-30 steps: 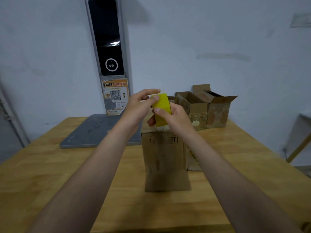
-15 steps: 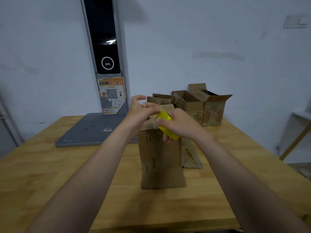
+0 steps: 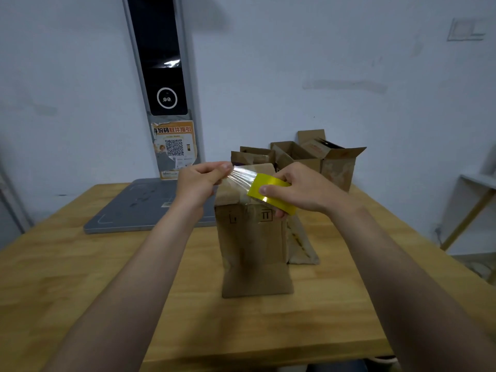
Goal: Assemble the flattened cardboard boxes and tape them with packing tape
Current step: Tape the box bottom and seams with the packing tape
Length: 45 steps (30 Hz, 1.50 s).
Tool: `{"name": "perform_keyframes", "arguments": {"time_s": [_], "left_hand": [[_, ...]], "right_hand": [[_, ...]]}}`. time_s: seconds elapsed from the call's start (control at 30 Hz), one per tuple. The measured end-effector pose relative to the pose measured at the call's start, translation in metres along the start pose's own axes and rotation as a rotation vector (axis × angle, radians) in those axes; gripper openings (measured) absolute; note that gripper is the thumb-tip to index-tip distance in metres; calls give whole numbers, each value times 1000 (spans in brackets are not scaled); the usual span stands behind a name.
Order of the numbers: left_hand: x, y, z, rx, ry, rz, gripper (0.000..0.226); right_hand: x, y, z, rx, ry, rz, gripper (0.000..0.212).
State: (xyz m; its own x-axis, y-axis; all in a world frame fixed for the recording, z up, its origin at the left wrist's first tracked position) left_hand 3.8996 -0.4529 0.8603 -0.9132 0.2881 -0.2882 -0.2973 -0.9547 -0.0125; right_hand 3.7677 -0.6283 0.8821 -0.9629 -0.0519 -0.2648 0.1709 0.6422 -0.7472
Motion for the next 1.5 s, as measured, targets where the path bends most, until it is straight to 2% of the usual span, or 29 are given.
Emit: {"name": "perform_keyframes", "arguments": {"time_s": [0.1,0.23,0.37,0.6,0.83,1.1,1.2,1.23,1.4,1.5], "left_hand": [[2,-18,-17,94,-66,94,6],[9,-36,-47,178,-139,169,16],[22,-32,-72,204,-174,225,23],[24,-34,-88,193,-136,309,9],[20,-34,-111,186,-144,355,16],[7,-31,-128,181,-160,382,8],[3,-29,-127,106,-93,409,1],[1,-29,-124,44,-47,418,5],[-9,-18,-107,-387,240,376,16],[-22,-9,-111,-432,262,310,22]], "right_hand": [[6,-13,15,102,26,-4,47],[17,-37,36,235,20,169,44],[19,-44,54,415,-13,304,65],[22,-54,69,623,-8,510,61],[0,-46,74,676,31,452,60],[-17,-29,98,625,67,428,57],[-24,-23,106,590,82,429,58],[-27,-21,108,579,86,431,58],[-38,-15,115,544,85,423,58],[-40,-13,115,554,80,429,58]]}}
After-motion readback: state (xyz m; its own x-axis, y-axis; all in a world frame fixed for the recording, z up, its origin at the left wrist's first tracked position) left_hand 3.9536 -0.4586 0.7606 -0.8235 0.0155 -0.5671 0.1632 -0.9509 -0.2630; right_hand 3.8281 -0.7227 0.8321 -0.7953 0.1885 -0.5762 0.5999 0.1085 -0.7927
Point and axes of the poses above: each hand's wrist, its own x-axis away from the middle knuckle, its own y-axis out of the palm, z = x × y, the point moved 8 cm from there along -x, towards the middle knuckle, and after that the axes turned 3 degrees about -z, right-handed, at the moved point
